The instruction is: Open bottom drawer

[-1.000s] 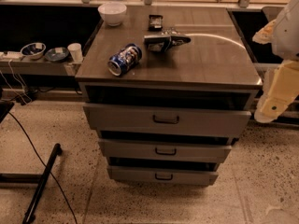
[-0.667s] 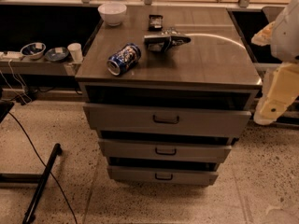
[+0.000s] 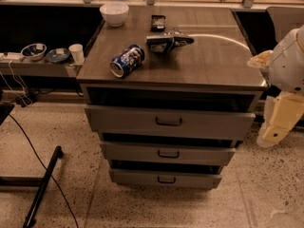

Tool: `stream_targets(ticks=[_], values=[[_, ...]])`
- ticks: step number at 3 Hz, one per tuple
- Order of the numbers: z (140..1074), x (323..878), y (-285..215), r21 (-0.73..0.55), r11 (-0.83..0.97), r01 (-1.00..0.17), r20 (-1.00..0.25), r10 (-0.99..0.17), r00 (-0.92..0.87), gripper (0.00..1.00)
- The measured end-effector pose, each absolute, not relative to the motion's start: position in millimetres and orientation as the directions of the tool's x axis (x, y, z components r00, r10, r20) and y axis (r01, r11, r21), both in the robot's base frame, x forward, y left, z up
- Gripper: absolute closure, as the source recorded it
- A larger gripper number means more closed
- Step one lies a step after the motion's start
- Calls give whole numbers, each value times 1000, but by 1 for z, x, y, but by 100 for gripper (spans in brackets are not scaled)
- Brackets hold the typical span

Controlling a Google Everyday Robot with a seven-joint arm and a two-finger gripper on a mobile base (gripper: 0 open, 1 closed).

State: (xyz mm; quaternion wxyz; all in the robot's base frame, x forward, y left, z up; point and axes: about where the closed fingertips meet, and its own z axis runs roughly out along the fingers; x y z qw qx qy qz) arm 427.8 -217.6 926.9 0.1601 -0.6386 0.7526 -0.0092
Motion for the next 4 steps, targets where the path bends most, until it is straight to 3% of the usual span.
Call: stream_targets(ticks=[1, 2, 3, 4], values=[[899, 433, -219, -225, 204, -953, -278, -951, -138, 0], [813, 422, -218, -171, 208, -963, -390, -912, -128, 0], [755, 419, -214, -161, 142, -977, -440, -896, -57, 0], [754, 419, -213, -168, 123, -978, -435, -900, -38, 0]])
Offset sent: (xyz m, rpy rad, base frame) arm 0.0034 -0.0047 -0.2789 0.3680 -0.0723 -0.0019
